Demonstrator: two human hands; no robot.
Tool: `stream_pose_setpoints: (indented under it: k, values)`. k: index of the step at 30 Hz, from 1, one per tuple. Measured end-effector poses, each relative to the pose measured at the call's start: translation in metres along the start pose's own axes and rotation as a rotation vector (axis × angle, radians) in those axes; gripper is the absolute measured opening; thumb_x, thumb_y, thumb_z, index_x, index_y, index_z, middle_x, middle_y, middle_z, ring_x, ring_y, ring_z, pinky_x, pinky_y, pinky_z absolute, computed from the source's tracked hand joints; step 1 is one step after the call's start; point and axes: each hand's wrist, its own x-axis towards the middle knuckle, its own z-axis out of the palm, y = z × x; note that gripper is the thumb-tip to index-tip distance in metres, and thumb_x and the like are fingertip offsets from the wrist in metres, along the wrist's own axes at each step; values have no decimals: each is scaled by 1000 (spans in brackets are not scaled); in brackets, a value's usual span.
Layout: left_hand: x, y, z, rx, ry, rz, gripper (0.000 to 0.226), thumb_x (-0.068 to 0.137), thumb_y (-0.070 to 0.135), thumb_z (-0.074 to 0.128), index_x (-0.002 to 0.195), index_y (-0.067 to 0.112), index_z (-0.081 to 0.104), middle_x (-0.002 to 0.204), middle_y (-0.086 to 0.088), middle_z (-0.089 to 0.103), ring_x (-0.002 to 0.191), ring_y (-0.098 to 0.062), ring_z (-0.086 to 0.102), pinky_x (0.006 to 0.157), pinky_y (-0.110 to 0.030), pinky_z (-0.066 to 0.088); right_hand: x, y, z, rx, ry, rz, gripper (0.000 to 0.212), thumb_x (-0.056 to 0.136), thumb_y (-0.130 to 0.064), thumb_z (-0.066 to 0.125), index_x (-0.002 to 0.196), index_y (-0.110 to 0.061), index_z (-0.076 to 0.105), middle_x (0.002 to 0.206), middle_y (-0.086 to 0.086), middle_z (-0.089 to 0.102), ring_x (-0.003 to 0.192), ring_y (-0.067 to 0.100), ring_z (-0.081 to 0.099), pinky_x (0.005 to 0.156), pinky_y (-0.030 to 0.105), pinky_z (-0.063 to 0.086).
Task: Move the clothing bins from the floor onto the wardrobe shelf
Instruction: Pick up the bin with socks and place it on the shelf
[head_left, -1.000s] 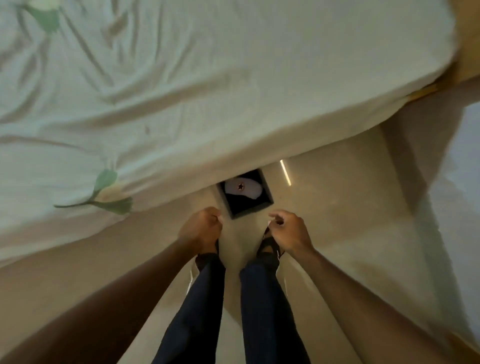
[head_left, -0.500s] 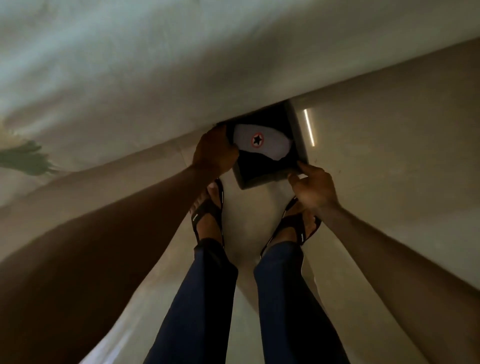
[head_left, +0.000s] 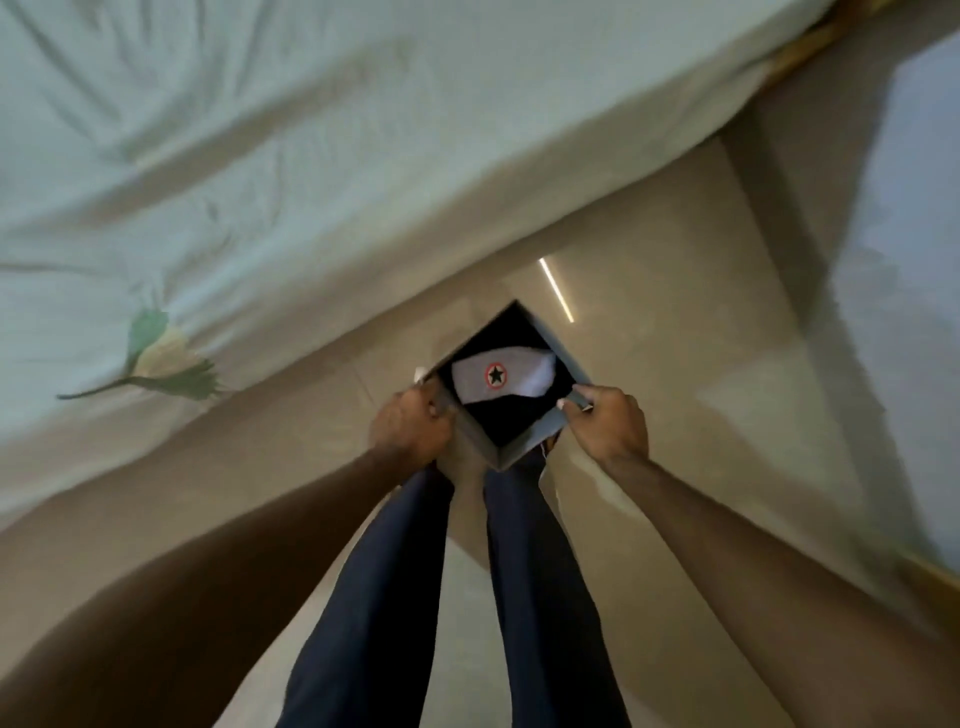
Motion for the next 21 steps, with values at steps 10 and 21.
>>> stream_pose_setpoints:
  k: [10, 21]
  values:
    - [-196, 85, -106, 86, -73, 364, 20, 93, 30, 48, 108, 29, 61, 100, 0, 67, 93, -20, 63, 82, -40, 55, -255, 11, -96, 290, 271, 203, 38, 84, -25, 63, 121, -19, 67, 117, 6, 71, 102, 25, 68, 87, 35, 55]
    - [-351, 174, -136, 394, -245, 803, 22, 86, 27, 50, 97, 19, 68, 95, 0, 66, 87, -15, 61, 77, -37, 55, -460, 53, -129, 751, 583, 423, 36, 82, -13, 67, 118, -12, 70, 105, 8, 75, 87, 20, 70, 73, 19, 48]
